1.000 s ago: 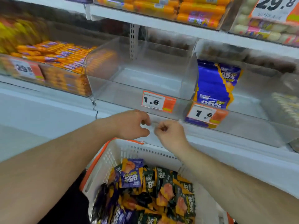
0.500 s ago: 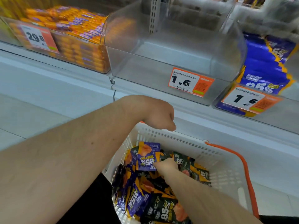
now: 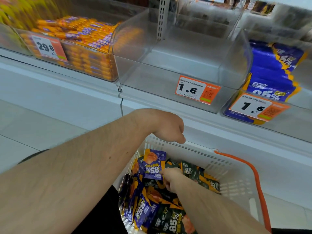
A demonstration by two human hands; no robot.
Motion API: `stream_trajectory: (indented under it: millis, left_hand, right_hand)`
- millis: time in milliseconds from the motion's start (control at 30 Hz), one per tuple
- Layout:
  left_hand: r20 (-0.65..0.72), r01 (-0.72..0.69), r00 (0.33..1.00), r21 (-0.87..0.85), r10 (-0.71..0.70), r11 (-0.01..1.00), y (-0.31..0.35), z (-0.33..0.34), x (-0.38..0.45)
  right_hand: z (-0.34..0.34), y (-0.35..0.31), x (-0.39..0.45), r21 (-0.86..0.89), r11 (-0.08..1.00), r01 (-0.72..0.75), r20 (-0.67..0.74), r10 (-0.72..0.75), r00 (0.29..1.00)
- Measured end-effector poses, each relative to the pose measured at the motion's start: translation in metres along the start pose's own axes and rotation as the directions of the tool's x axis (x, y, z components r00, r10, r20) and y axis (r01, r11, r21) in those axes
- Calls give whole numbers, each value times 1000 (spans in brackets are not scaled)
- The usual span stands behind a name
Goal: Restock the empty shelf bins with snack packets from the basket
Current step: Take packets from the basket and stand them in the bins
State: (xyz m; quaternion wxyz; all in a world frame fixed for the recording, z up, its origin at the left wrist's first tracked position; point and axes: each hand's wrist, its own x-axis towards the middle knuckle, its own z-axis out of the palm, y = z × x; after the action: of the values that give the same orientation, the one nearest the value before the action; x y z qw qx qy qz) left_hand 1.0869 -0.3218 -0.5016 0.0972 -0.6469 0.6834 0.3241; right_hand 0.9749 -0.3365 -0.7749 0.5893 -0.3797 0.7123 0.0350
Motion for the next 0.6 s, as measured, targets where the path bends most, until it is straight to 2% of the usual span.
stream_trajectory:
  millis: [100, 200, 300, 367, 433, 600]
  left_hand:
    - [6, 0, 1000, 5, 0, 1000, -3, 2, 2]
    - [1, 1, 1000, 7, -1, 1000, -6, 1, 4]
    - [8, 6, 1000, 8, -6, 1000, -8, 0, 7]
    - [13, -1, 1000, 10, 1, 1000, -10, 2, 12]
    - [4, -9, 1000, -1, 9, 1000, -12, 5, 15]
    - [-53, -55, 997, 8, 55, 998, 1, 15, 17]
  right_hand:
    - [11, -2, 5, 51, 999, 1, -6, -1, 1000]
    - [13, -5, 6, 8, 1000, 12, -15, -12, 1000]
    - [0, -19, -14, -150, 975, 164, -89, -179, 980]
    - [-20, -33, -36, -335, 899, 282, -80, -325, 942]
    - [-43, -47, -63, -497, 767, 406, 36, -449, 893]
    - [-115, -74, -135, -703, 455, 547, 175, -635, 752]
